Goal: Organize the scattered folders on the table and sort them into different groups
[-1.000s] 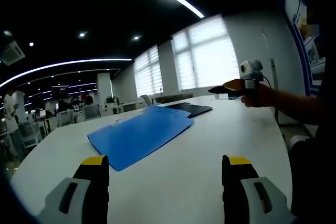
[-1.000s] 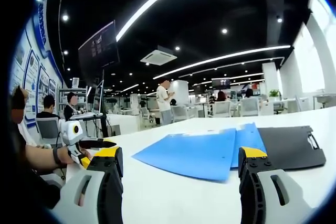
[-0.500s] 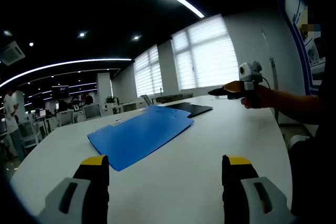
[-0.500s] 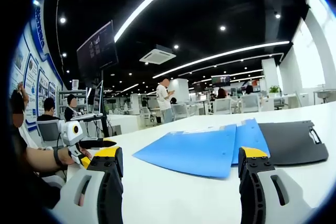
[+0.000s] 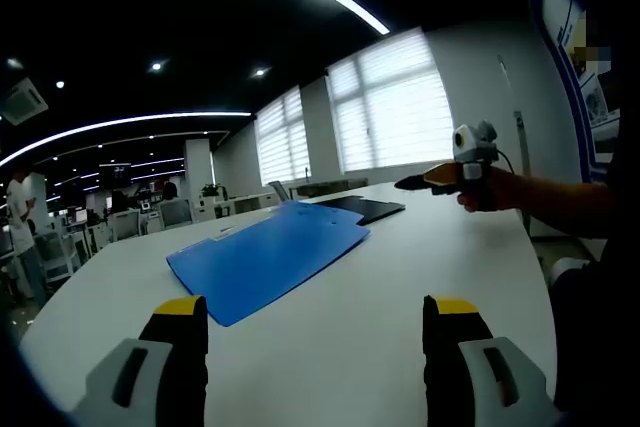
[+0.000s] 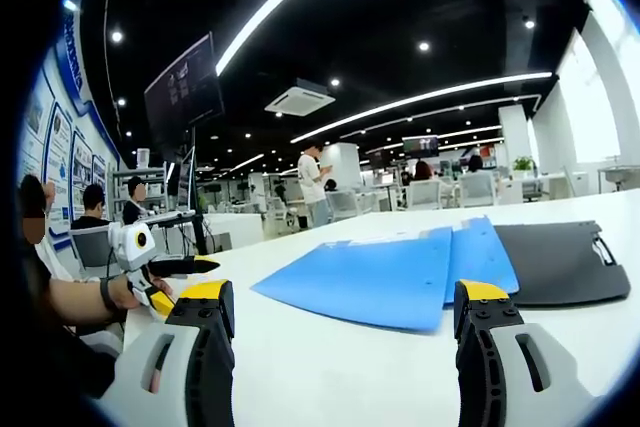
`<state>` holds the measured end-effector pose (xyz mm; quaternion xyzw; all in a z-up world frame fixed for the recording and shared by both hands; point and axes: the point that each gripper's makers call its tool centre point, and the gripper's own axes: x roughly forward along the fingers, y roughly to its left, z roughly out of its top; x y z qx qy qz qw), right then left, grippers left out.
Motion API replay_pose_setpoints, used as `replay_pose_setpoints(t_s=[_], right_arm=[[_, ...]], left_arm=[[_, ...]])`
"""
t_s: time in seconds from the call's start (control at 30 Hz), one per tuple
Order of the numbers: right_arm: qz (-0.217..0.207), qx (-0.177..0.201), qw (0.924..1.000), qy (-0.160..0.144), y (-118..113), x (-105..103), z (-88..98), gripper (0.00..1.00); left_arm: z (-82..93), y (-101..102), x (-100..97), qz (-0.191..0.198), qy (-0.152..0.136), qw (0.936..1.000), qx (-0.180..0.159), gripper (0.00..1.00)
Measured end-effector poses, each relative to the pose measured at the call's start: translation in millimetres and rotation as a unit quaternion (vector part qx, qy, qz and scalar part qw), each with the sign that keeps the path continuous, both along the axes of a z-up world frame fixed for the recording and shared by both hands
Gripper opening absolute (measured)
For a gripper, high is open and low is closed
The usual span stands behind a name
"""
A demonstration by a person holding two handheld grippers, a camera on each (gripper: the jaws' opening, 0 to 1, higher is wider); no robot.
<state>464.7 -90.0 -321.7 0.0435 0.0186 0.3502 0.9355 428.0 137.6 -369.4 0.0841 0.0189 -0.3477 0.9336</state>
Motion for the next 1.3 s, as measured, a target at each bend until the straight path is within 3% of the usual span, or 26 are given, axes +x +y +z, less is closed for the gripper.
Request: replay_pose_setpoints(t_s=[0.57,1.3], right_arm=[[-0.002,-0.010,0.9998,0.017,-0.5,7.4,-13.1,0.89],[-0.004,-0.017,0.9997,0.016,-3.4,14.2,-8.1,0.89]], left_arm=[[-0.6,1.0,1.0,0.000,0.000,1.0000,0.000,0.89],[-1.1,-0.5,0.1,-0.001,0.001,1.0000,0.002,0.89]])
